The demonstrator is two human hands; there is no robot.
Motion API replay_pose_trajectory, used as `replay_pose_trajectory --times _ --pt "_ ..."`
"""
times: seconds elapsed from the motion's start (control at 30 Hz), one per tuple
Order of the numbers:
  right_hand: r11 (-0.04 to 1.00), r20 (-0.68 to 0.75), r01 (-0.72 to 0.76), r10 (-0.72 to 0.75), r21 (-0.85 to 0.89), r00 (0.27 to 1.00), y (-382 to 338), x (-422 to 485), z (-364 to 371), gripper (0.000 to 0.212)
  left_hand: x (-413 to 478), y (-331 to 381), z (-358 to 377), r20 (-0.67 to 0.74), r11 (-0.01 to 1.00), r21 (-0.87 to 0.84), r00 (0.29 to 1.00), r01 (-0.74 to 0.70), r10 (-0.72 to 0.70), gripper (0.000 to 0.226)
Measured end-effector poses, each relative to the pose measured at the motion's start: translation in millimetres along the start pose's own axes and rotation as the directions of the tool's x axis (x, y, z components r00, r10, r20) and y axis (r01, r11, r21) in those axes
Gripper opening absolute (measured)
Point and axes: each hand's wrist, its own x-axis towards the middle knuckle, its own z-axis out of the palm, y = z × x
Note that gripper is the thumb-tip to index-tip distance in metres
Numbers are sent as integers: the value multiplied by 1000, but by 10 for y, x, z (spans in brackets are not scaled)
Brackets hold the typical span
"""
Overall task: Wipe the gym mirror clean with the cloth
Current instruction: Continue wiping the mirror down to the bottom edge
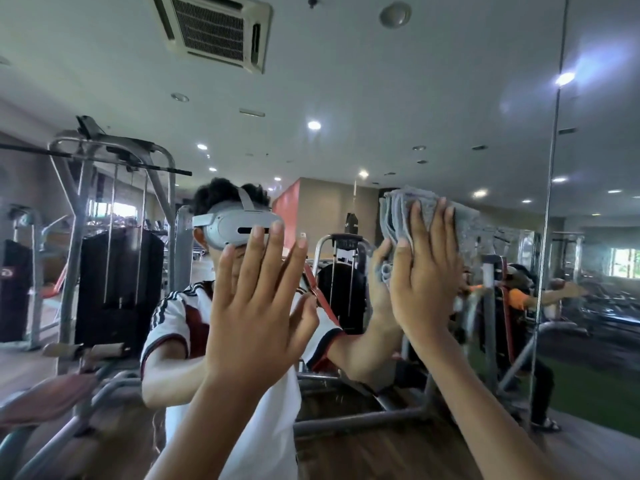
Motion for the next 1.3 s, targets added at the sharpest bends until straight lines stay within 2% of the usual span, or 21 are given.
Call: replay_pose_trajectory --times 0.07,0.1,0.17,0.23,0.3,0.4,0.43,0.47,0.53,0.6,0.67,0.73,0.8,0.87,0.93,1.0,1.07,1.13,1.17,1.23,1.3 --pt "974 76 226 -228 36 971 -24 -422 -67 47 -5 -8 -2 -12 1000 -1 1000 6 -6 63" --pt "939 136 339 -343 48 930 53 -673 -146 47 2 -17 0 -13 1000 1 1000 8 -8 62" --pt "889 245 457 -452 40 858 356 -1093 -349 48 0 -20 -2 5 1000 4 1000 11 -11 63" --pt "914 268 405 -395 19 879 659 -1168 -473 51 -25 7 -9 22 1000 17 1000 15 -15 64" --pt "967 192 256 -252 6 948 783 -927 -408 51 -32 30 -5 11 999 29 1000 21 -22 65" --pt "1000 83 -9 12 -28 997 496 -385 -200 54 -34 13 16 -18 1000 14 1000 18 -18 65" --pt "999 59 -35 36 -22 998 348 -306 -148 54 -46 5 26 -25 1000 7 1000 17 -17 64" --pt "1000 47 -1 1 -2 999 205 -306 -113 53 -50 -6 33 -30 1000 1 999 17 -17 64" --pt "984 91 171 -175 45 980 43 -546 -111 51 -38 -21 37 -37 1000 -13 999 14 -15 63" --pt "930 184 363 -368 61 911 116 -965 -212 47 -31 -25 45 -39 1000 -19 999 16 -17 63" --pt "895 237 442 -441 50 866 406 -1272 -357 46 -62 2 46 -29 1000 1 999 29 -29 64" --pt "948 207 318 -317 26 926 673 -1235 -424 48 -152 93 41 -7 999 37 999 38 -37 67" --pt "997 149 69 -64 -32 987 744 -974 -361 50 -271 164 32 22 998 57 999 33 -34 69" --pt "989 87 -120 128 -88 988 574 -679 -273 51 -362 180 30 14 999 37 999 31 -32 68" --pt "990 67 -116 122 -86 990 336 -690 -225 52 -455 168 29 23 1000 16 1000 21 -21 68" --pt "996 124 75 -68 -48 990 248 -1061 -262 52 -522 144 24 19 1000 13 1000 6 -7 68" --pt "960 228 276 -261 -39 938 395 -1567 -398 53 -544 150 24 14 1000 7 1000 13 -14 67" --pt "945 276 323 -297 -53 914 673 -1831 -539 51 -534 166 27 12 999 9 999 32 -32 66" --pt "961 256 267 -241 -68 936 778 -1810 -568 49 -531 178 28 15 999 13 999 41 -41 66" --pt "995 167 49 -32 -93 985 844 -1542 -523 49 -525 212 31 13 999 21 999 47 -47 65" --pt "983 92 -165 172 -81 981 696 -1178 -420 51 -537 225 15 15 999 9 999 50 -50 64"
